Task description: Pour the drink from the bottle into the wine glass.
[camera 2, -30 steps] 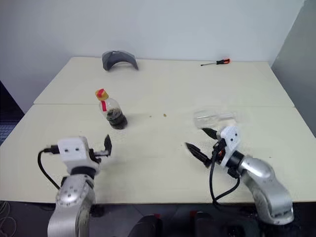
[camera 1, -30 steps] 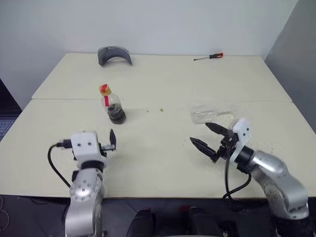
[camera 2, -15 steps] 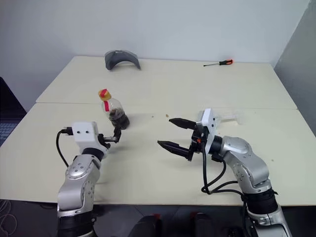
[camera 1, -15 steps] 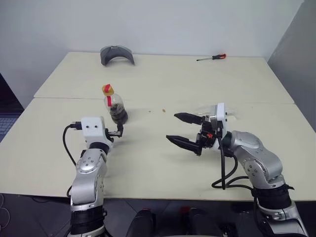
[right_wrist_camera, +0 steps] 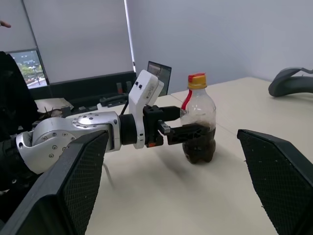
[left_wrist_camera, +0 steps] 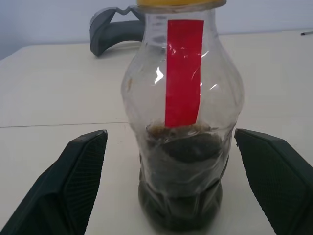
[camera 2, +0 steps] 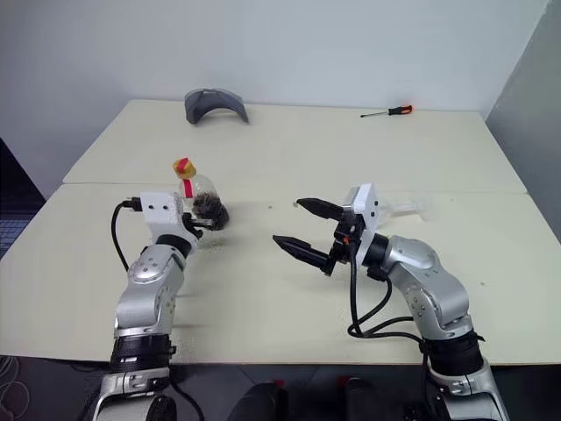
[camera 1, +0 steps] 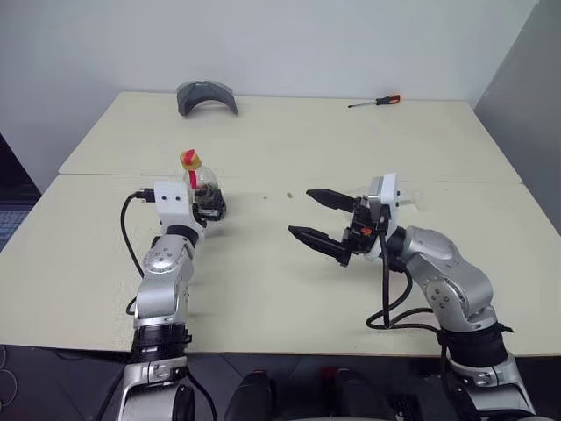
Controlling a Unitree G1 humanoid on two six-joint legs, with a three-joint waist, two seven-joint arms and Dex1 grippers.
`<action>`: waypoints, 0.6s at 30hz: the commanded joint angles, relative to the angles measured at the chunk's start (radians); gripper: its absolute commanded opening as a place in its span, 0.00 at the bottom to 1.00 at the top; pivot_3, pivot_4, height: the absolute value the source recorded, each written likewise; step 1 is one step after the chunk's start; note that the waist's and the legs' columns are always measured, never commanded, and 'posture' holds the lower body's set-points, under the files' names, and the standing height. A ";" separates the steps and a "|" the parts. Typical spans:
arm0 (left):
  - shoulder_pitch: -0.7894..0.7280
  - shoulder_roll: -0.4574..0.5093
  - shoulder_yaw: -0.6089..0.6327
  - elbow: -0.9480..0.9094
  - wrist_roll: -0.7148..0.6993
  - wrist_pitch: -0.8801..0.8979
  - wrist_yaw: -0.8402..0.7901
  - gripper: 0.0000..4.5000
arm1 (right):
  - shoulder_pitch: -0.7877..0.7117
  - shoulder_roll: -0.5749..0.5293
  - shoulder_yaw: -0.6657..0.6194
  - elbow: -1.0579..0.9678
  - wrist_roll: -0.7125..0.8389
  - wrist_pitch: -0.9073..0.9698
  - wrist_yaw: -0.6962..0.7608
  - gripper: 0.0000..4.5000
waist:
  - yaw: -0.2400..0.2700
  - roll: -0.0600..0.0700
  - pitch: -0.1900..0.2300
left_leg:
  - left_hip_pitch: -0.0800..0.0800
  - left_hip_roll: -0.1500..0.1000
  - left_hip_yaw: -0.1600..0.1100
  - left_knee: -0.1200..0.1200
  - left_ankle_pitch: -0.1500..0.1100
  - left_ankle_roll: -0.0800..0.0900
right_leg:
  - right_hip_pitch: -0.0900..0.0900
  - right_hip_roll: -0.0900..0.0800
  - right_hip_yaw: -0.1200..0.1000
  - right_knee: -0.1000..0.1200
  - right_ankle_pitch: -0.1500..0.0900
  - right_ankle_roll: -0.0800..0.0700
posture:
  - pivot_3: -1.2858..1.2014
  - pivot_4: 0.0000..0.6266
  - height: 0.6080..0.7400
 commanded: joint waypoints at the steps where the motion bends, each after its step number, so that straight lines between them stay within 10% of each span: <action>1: -0.061 0.006 -0.008 0.072 -0.011 -0.067 -0.023 0.99 | -0.020 0.001 -0.021 -0.032 0.015 -0.014 -0.016 1.00 | 0.000 0.000 0.000 | 0.000 0.000 0.000 0.000 0.000 0.000 | 0.000 0.000 0.000 0.000 0.000 0.000 | 0.52 0.24 1.00; 8: -0.172 0.017 -0.021 0.291 0.012 -0.181 -0.030 0.99 | -0.026 0.008 -0.016 -0.045 0.021 -0.010 -0.040 1.00 | 0.000 0.000 0.000 | 0.000 0.000 0.000 0.000 0.000 0.000 | 0.000 0.000 0.000 0.000 0.000 0.000 | 0.52 0.24 1.00; 18: -0.165 0.025 -0.023 0.298 0.005 -0.225 -0.040 0.46 | -0.023 0.022 -0.011 -0.040 0.017 -0.016 -0.062 1.00 | 0.000 0.000 0.000 | -0.001 0.000 0.000 0.000 0.000 -0.001 | -0.001 0.000 0.000 0.000 0.000 0.000 | 0.52 0.24 1.00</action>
